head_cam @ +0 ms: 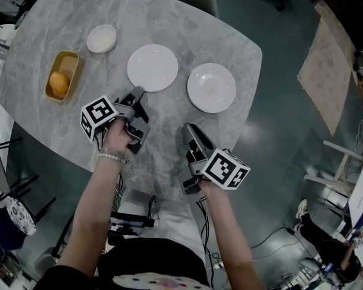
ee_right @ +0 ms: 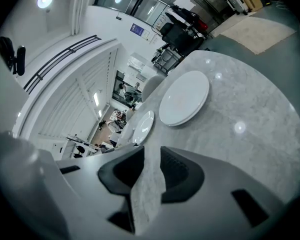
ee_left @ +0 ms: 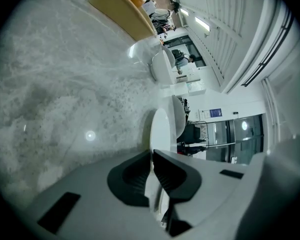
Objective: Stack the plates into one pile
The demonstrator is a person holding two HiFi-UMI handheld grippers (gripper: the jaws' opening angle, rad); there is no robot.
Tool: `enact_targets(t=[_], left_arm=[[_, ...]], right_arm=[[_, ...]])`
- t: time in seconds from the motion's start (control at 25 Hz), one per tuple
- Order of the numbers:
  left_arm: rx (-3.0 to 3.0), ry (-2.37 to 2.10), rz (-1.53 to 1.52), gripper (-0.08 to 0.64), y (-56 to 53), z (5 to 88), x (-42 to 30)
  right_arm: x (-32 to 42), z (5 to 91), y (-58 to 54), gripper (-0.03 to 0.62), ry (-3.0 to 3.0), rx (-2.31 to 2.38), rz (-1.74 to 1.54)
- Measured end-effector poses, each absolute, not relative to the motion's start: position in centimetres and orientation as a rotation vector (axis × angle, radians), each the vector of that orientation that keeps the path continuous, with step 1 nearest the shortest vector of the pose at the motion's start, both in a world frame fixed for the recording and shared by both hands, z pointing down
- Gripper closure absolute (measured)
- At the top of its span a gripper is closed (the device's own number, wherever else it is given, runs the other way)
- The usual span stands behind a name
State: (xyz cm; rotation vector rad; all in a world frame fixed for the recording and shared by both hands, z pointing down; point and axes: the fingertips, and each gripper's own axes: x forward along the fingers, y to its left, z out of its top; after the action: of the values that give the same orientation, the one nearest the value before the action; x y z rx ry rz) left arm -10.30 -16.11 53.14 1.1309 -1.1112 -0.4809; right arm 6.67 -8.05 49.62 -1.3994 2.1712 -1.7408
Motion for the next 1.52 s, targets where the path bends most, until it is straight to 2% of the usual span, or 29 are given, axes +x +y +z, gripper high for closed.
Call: enact_targets(t=[0.68, 1.12, 1.52], left_arm=[[1.157, -1.021, -0.451, 0.534, -10.8, 50.9, -9.8], [1.163, -0.967, -0.426, 0.535, -7.7, 49.8, -10.1], [1.194, -0.936, -0.382, 0.535, -5.8, 49.3, -10.3]], right_arm=[[2.6, 49.6, -6.0, 0.488, 2.150, -1.298, -1.806], [-0.7, 49.3, -5.4, 0.449, 1.951, -1.149, -1.896], [-2.9, 50.1, -5.4, 0.445, 1.870, -1.121, -1.942]])
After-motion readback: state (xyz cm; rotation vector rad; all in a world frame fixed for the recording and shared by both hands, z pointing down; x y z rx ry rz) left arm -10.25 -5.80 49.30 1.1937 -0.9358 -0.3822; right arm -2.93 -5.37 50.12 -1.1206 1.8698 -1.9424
